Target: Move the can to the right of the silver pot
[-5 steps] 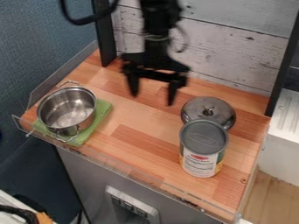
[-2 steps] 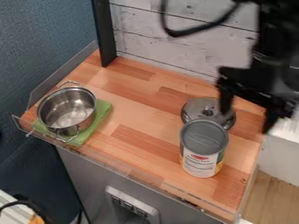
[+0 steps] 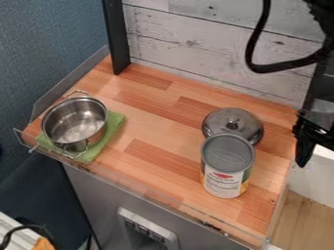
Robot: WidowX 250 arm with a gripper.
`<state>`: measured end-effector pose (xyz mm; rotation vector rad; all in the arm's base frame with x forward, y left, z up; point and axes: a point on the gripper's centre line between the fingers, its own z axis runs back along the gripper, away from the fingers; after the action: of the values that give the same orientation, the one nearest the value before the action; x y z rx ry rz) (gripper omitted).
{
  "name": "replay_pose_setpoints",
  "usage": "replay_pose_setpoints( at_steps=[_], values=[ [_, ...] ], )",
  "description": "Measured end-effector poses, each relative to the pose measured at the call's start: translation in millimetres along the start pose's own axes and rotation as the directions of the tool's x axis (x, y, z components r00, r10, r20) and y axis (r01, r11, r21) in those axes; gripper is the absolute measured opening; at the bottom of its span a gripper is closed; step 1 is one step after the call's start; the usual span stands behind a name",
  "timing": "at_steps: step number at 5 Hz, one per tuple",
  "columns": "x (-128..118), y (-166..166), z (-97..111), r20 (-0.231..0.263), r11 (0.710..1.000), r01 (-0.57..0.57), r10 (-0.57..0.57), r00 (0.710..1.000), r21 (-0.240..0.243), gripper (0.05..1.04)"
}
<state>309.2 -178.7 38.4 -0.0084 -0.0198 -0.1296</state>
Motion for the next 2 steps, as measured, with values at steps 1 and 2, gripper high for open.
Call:
replay_pose_setpoints(
  at_steps=[1,2],
  values=[
    [-8,14,-17,-0.07,0.998,-0.055,0.055,0.996,-0.004,1.001],
    [-11,45,-25,-0.102,0.991,-0.136,0.137,0.985,0.019,1.001]
  ],
)
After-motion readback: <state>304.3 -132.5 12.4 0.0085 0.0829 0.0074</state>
